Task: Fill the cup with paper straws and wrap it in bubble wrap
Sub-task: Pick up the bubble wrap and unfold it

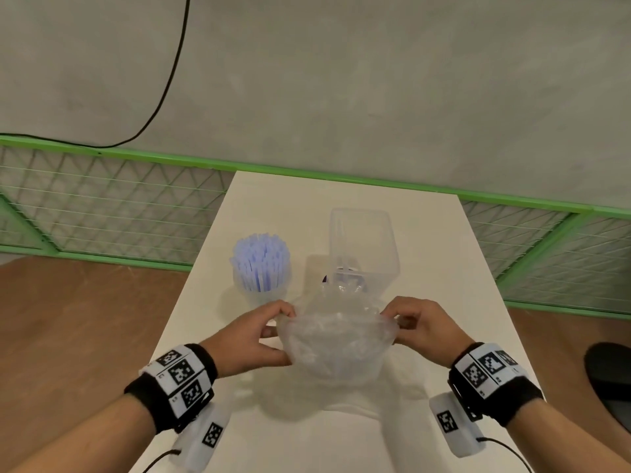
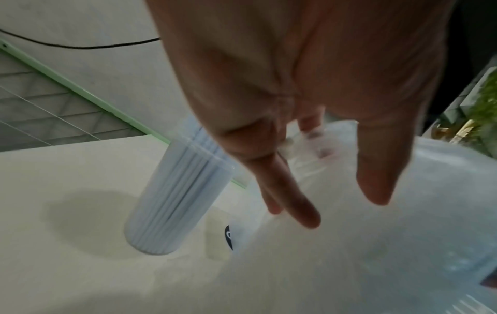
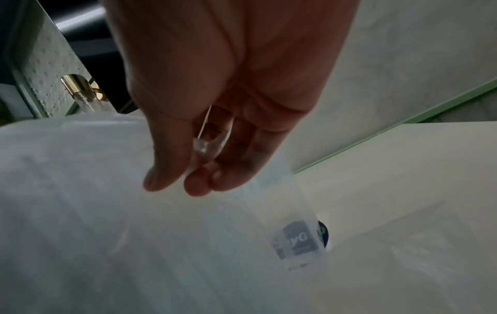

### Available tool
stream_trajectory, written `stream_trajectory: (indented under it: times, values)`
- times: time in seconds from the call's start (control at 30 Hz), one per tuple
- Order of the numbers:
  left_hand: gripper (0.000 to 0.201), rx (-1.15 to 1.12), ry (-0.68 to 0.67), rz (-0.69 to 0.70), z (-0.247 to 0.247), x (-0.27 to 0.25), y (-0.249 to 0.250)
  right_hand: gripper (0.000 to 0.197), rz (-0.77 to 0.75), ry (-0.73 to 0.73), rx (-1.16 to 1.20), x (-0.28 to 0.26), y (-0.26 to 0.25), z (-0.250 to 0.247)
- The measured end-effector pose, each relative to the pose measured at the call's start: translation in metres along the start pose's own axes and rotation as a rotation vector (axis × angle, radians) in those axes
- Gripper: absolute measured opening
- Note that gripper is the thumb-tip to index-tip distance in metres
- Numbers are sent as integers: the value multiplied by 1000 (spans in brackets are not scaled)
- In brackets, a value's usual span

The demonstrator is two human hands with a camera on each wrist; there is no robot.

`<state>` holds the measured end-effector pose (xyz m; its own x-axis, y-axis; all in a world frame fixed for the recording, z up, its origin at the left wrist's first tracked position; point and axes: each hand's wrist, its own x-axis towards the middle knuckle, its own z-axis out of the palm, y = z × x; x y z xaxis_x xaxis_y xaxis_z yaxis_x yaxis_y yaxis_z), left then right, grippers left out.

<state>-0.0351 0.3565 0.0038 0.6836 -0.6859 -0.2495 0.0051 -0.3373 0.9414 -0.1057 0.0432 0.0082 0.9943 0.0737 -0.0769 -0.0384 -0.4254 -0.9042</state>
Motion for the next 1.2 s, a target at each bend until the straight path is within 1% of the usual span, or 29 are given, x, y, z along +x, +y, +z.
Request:
stream_trajectory:
  times: [0.07, 0.1, 0.13, 0.17, 0.2, 0.3, 0.37, 0.43, 0.47, 0.5, 0.6, 0.67, 0.7, 0.77, 0.83, 0.9, 1.0, 1.07, 1.13, 1.2]
  values:
    - [43, 17, 153, 81, 2, 4, -2, 21, -37, -29, -8, -4, 3, 0]
    - [42, 38, 201, 117, 2, 6, -3, 28, -38, -66, -16, -6, 3, 0]
    - [42, 63, 226, 152, 2, 7, -3, 36, -30, -99, -27, -8, 3, -2]
    - [42, 90, 229, 168, 3, 7, -3, 39, -24, -109, -51, -10, 1, -2]
    - [42, 118, 223, 177, 4, 8, -4, 37, -40, -90, -84, -11, 0, -1]
    - [44, 173, 235, 248, 14, 9, -2, 16, -147, 34, -147, -13, -4, 4]
    - [36, 196, 256, 292, 16, 8, 1, 7, -210, 90, -126, -15, -6, 9]
    - [20, 202, 264, 292, 13, 6, 2, 5, -212, 148, -83, -15, -6, 13]
    - [18, 213, 254, 280, 11, 6, 2, 3, -189, 167, -62, -16, -5, 15]
    - [22, 227, 234, 260, 10, 5, -1, 2, -162, 162, -41, -17, -2, 17]
    - [29, 226, 148, 219, 18, 4, -7, 28, -104, 47, -38, -21, 3, 26]
    - [40, 299, 128, 219, 24, 3, -10, 43, -115, 46, -97, -22, 3, 32]
    - [42, 334, 143, 228, 27, 4, -12, 44, -126, 83, -102, -22, 3, 34]
    - [36, 340, 229, 316, 32, 7, -16, 37, -159, 178, -79, -21, 5, 38]
    - [40, 303, 315, 394, 32, 11, -19, 29, -186, 246, -61, -19, 5, 37]
    - [42, 244, 373, 404, 32, 12, -18, 18, -213, 272, -32, -20, 3, 37]
    - [37, 134, 427, 372, 32, 11, -16, 5, -219, 314, -5, -22, 3, 45]
    - [27, 86, 455, 355, 36, 11, -19, 12, -204, 366, 3, -24, 7, 54]
    - [14, 55, 464, 371, 40, 12, -23, 26, -193, 400, 0, -26, 12, 59]
    - [13, 95, 474, 418, 42, 13, -28, 42, -197, 393, -28, -27, 13, 60]
